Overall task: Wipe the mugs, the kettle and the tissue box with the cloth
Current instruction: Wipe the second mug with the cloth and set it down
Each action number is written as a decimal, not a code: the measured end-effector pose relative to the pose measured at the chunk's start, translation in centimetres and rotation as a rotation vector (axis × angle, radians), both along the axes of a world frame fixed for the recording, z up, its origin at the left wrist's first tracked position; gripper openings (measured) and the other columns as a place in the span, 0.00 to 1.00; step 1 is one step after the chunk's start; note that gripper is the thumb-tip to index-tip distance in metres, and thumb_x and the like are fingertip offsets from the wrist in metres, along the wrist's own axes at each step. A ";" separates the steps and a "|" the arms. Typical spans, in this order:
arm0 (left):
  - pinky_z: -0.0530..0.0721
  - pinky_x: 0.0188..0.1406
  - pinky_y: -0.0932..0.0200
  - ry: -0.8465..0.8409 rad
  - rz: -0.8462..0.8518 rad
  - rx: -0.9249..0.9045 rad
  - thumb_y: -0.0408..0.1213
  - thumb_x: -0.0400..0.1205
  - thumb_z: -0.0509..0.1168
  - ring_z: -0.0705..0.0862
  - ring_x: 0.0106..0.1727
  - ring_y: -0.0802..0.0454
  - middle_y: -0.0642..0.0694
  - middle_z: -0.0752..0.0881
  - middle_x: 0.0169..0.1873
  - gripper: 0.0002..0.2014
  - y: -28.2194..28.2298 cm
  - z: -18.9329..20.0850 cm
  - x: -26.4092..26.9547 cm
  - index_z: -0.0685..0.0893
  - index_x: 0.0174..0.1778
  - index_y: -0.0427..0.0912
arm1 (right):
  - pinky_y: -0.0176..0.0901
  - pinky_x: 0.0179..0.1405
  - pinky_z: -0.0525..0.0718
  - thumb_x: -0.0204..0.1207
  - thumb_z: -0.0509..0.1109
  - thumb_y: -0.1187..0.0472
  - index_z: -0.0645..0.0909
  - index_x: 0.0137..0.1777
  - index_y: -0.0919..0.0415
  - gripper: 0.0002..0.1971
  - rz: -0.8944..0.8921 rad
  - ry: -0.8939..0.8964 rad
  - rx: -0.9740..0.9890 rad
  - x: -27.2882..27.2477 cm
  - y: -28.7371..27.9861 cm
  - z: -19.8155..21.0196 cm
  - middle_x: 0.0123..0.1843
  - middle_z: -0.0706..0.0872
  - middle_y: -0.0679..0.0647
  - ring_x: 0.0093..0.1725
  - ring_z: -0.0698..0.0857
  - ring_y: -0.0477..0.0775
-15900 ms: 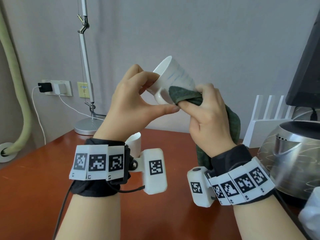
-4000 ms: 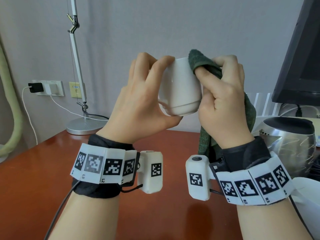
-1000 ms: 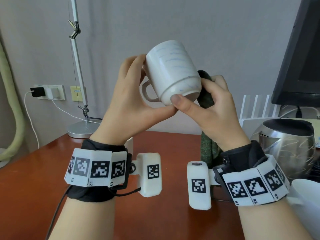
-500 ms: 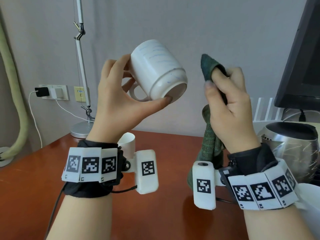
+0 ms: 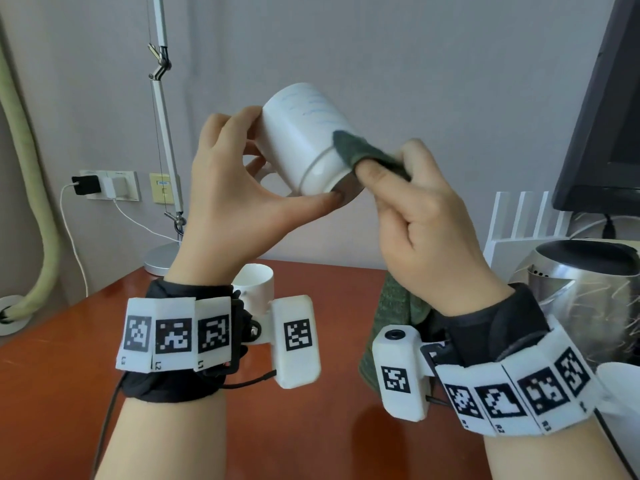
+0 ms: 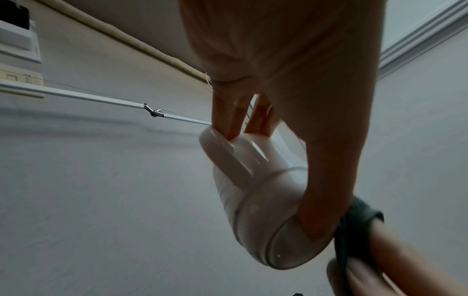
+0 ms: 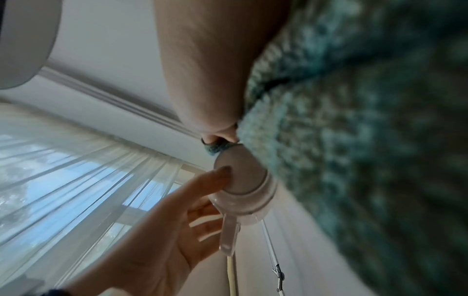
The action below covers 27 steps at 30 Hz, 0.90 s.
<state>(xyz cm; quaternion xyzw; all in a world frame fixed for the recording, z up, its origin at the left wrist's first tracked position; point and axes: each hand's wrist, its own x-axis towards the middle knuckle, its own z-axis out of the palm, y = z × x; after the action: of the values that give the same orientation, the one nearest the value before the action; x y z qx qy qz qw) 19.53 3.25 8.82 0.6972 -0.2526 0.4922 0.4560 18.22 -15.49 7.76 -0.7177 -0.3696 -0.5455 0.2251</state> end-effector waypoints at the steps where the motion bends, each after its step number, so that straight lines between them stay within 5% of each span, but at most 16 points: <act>1: 0.77 0.49 0.81 0.006 0.003 -0.002 0.47 0.57 0.88 0.80 0.59 0.55 0.46 0.74 0.59 0.47 0.1 0.0 0.0 0.78 0.70 0.36 | 0.57 0.26 0.78 0.77 0.56 0.70 0.80 0.66 0.60 0.21 -0.004 0.012 0.033 0.2 -0.3 0.0 0.46 0.68 0.51 0.36 0.75 0.59; 7: 0.77 0.49 0.81 0.012 0.033 -0.020 0.46 0.59 0.87 0.80 0.59 0.54 0.45 0.74 0.59 0.45 0.1 -0.1 0.4 0.78 0.70 0.36 | 0.47 0.27 0.72 0.74 0.59 0.76 0.86 0.60 0.65 0.19 0.035 0.031 0.059 0.4 -0.2 -0.4 0.43 0.68 0.48 0.33 0.73 0.56; 11: 0.78 0.51 0.80 -0.008 0.054 0.013 0.49 0.58 0.88 0.77 0.56 0.63 0.46 0.73 0.57 0.46 -0.3 -0.1 0.4 0.78 0.70 0.35 | 0.44 0.27 0.70 0.72 0.61 0.76 0.88 0.57 0.63 0.19 0.025 -0.002 0.005 -0.2 0.6 -0.4 0.42 0.66 0.47 0.32 0.72 0.55; 19: 0.75 0.53 0.81 -0.042 0.075 0.030 0.52 0.59 0.82 0.74 0.55 0.69 0.51 0.70 0.56 0.47 -0.6 0.0 0.4 0.76 0.70 0.34 | 0.49 0.25 0.71 0.74 0.59 0.75 0.88 0.55 0.66 0.18 0.001 -0.008 0.170 0.3 -0.4 -0.2 0.39 0.68 0.49 0.32 0.73 0.57; 27: 0.74 0.55 0.81 -0.042 0.046 0.071 0.54 0.60 0.82 0.74 0.55 0.71 0.48 0.71 0.56 0.46 -1.7 -0.2 0.1 0.76 0.70 0.34 | 0.41 0.29 0.66 0.70 0.62 0.76 0.89 0.49 0.63 0.16 0.000 -0.081 0.101 -0.4 0.8 -0.4 0.41 0.66 0.48 0.32 0.69 0.52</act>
<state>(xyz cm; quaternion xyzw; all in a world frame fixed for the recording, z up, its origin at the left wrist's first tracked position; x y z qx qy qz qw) 19.66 1.56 8.59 0.7081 -0.2631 0.5077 0.4142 17.84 -14.67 7.36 -0.6830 -0.3503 -0.5920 0.2458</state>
